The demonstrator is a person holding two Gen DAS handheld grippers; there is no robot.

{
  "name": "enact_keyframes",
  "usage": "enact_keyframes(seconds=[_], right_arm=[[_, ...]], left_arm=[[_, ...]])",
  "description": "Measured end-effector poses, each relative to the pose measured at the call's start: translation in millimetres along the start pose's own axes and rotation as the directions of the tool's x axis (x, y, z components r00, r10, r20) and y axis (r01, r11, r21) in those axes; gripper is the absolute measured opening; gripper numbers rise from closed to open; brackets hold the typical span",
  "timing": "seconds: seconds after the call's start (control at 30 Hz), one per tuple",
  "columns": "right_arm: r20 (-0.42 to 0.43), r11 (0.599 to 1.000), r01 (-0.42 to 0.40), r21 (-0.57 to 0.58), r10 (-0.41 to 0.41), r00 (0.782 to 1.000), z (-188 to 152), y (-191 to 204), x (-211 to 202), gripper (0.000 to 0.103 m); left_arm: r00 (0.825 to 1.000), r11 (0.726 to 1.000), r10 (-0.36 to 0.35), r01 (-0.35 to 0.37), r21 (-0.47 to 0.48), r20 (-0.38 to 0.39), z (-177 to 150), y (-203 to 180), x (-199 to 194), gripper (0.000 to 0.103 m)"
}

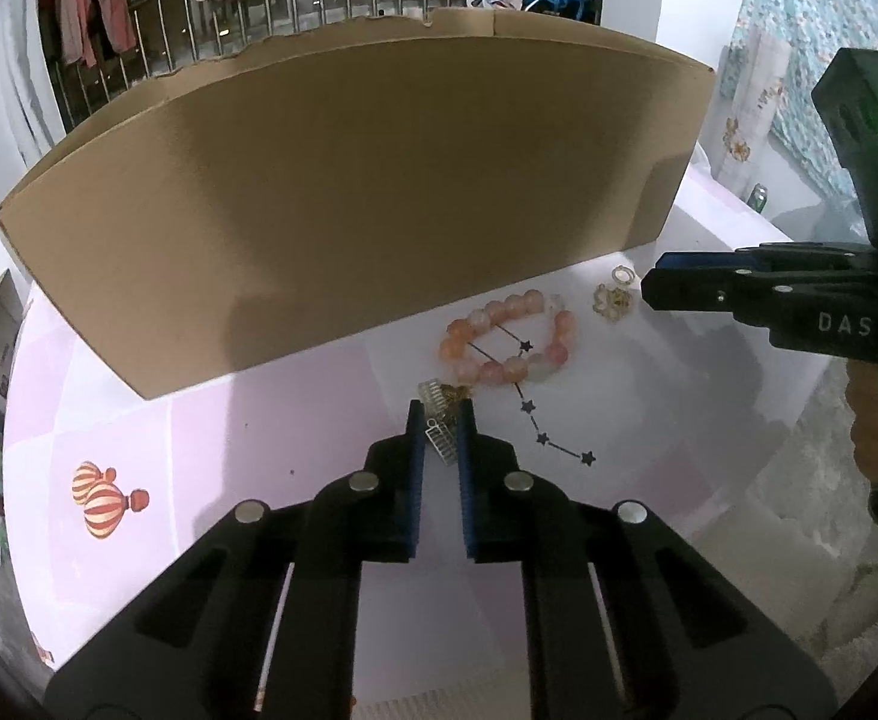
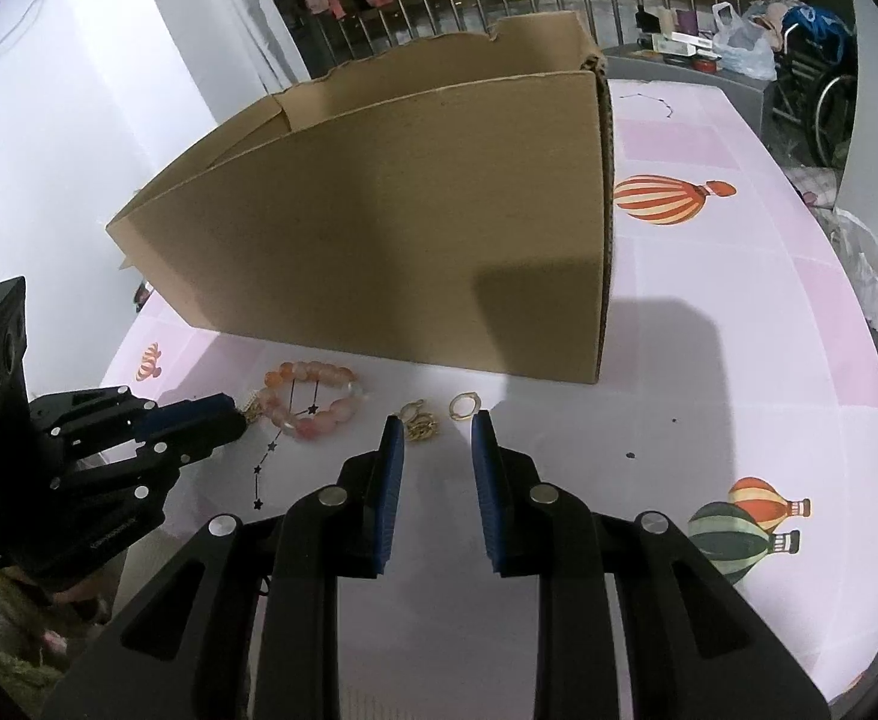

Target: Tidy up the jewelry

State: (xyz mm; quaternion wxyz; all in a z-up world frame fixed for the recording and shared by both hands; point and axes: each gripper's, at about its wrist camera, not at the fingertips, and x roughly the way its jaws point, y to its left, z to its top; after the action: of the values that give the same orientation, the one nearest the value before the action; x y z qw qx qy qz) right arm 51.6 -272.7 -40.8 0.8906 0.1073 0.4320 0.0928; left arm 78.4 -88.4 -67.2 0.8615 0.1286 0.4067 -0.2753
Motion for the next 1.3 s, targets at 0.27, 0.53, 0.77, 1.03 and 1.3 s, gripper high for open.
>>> enact_keyframes(seconds=[0.27,0.53,0.77,1.03,1.3], right_arm=[[0.006,1.0,-0.006,-0.001,0.006,1.0,0.6,0.1,-2.1,0.023],[0.006,1.0,-0.005,-0.001,0.005,1.0,0.8,-1.8,-3.7,0.023],[0.006,1.0,-0.005,0.001,0.005,1.0,0.9,-2.3,-4.7,0.023],[0.008,1.0,-0.012,0.001,0.012,1.0,-0.2,-3.0,-6.0,0.023],[0.0,1.0,-0.017,0.009,0.017,1.0,0.6,-7.4,-3.2,0.023]], left_arm=[[1.0,1.0,-0.015,0.015,-0.024,-0.008,-6.1,2.3,-6.2,0.006],[1.0,0.999,-0.015,0.015,-0.042,-0.005,-11.8,11.5,-14.4,0.001],[0.999,0.991,-0.034,0.037,-0.127,0.027,-12.3,29.9,-25.3,0.001],[0.998,0.982,-0.044,0.052,-0.182,0.045,-9.6,45.6,-33.8,0.001],[0.999,0.994,-0.049,0.046,-0.102,-0.024,-15.3,25.4,-25.1,0.027]])
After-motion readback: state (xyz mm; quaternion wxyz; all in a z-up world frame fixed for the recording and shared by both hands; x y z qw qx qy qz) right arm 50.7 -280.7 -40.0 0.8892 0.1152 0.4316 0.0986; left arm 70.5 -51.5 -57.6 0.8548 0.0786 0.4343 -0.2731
